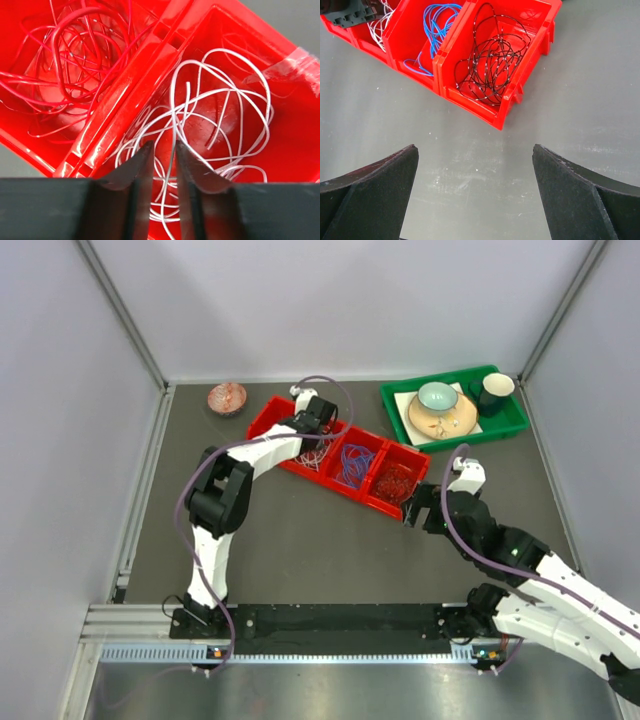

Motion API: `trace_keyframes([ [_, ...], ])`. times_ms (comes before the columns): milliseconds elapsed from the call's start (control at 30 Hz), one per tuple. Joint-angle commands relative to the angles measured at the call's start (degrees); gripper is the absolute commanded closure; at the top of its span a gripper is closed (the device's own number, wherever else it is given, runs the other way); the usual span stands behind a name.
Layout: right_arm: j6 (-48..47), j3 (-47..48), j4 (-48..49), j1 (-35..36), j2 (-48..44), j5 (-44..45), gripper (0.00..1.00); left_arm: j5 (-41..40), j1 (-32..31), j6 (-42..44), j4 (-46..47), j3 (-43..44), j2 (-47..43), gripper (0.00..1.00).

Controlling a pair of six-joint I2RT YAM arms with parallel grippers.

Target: Untangle the cables

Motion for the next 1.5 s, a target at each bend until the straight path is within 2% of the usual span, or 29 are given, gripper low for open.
trace_keyframes([
  [0, -0.18, 2.83, 1.83, -0.50, -0.07, -0.29, 0.05, -0.82, -0.74, -0.02, 0.66, 1.38, -5.41, 0.65],
  [167, -0.70, 3.71, 1.83, -0.50, 0.89, -0.56, 0.05, -3.10, -2.06, 1.91, -0.57, 1.99, -9.62, 0.54],
  [267, -1.76, 5.03, 0.87, -0.50, 2.64, -0.38, 0.01, -6.00, -3.12, 3.49, -1.36, 1.73, -12.61, 0.49],
  [433, -3.51, 10.12, -3.08, -0.50, 7.04, 1.72, 0.01, -6.79, -3.82, 5.43, -1.62, -1.26, -17.27, 0.32],
  [533, -5.09, 11.97, -4.84, -0.85, 9.06, 3.22, 0.01, -6.97, -3.73, 5.26, -3.91, -3.01, -21.14, 0.30],
  [633, -6.94, 12.24, -6.07, -4.44, 9.77, 3.05, 0.01, -7.23, -3.82, 4.38, -4.27, -7.83, -29.29, 0.28],
  [733, -8.87, 11.45, -6.43, -14.18, 8.98, -2.21, 0.01, -5.92, -3.65, 4.73, -3.47, -13.01, -36.41, 0.27],
  [767, -9.14, 11.01, -6.43, -19.61, 8.72, -3.97, 0.01, -5.39, -3.73, 5.16, -3.47, -14.26, -38.09, 0.27],
  [900, -5.20, 6.37, -6.43, -28.69, 6.70, -6.88, 0.01, -5.56, -3.38, 7.54, -1.37, -23.21, -46.27, 0.27],
  [1000, -2.91, 2.75, -6.52, -30.20, 3.54, -4.08, 0.01, -5.57, -2.16, 6.84, -2.67, -30.16, -52.07, 0.24],
  [1033, -2.64, 2.23, -6.43, -30.56, 1.96, -4.07, 0.01, -4.96, -1.63, 6.32, -5.99, -32.00, -54.26, 0.14],
  [1167, -1.50, -0.23, -6.43, -30.74, -1.64, -8.63, 0.01, -1.35, 1.80, 2.63, -12.16, -34.48, -59.46, 0.03],
  [1333, -3.07, -1.21, -6.69, -30.74, -2.62, -11.28, 0.01, -1.35, 2.24, 0.42, -12.27, -37.64, -66.57, 0.01],
  [1467, -4.48, -0.68, -7.48, -30.74, -2.80, -10.93, 0.01, -1.52, 2.42, 0.69, -12.88, -38.09, -67.64, 0.01],
])
